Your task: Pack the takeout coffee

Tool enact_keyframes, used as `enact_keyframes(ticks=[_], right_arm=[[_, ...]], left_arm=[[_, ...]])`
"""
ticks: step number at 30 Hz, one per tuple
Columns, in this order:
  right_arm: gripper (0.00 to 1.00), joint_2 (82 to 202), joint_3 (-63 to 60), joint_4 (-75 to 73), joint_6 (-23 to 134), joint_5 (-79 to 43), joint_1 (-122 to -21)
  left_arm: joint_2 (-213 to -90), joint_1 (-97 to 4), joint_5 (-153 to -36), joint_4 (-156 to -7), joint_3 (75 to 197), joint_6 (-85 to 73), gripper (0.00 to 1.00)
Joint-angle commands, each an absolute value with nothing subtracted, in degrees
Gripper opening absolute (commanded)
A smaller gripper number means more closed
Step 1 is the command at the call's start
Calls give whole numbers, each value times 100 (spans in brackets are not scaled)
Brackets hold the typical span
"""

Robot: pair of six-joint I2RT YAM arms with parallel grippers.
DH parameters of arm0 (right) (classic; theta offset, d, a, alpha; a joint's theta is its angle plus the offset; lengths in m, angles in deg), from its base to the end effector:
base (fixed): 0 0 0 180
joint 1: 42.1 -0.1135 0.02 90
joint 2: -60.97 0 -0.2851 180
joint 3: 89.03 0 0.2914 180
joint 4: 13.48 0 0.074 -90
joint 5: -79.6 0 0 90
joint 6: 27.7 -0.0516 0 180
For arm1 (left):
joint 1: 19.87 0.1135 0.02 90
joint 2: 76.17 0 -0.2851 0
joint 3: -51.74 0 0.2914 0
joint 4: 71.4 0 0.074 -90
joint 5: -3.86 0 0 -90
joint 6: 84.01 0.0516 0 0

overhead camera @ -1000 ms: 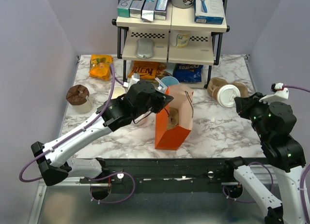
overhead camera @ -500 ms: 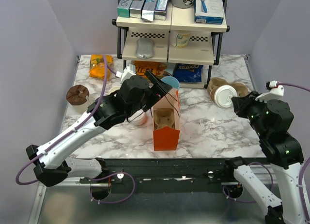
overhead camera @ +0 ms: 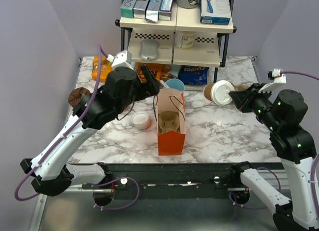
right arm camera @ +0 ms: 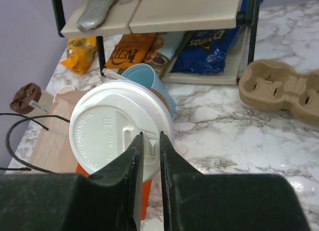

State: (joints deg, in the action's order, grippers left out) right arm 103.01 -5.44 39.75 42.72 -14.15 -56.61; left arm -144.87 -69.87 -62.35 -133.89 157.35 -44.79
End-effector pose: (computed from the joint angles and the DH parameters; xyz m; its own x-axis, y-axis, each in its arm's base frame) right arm 0.1436 0.0407 0.4723 -0.2892 0.2706 -0.9182 -0.2283 0.9120 0.3407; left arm 0.1823 -0.1848 0.5018 -0.5373 -0.4625 -0.7053 0.0803 0.8044 -0.5887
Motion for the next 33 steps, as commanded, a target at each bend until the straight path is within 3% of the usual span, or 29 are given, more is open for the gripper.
enact_keyframes(ticks=[1,5,10,26,33], right_arm=[[1,10377,168,3752,4516,-2347,-5643],[1,10579,424,3585,4428,-3762,-5634],[1,11132,635,3515,4349,-5415,-5652],[1,10676,459,3664,4357,-4345,-5652],[1,10588,424,3681,4340,-4125,-5652]], left_arm=[[-14418,-5953,-6767,-12626,15836,-2997,99],[-14762,-5275,-9417,-11924,15714,-1452,99],[-15209,-5187,-10984,-11545,15766,445,99],[-16774,-5169,-11162,-13309,16679,2804,97],[-17355,-5257,-11418,-13751,16953,3288,86]])
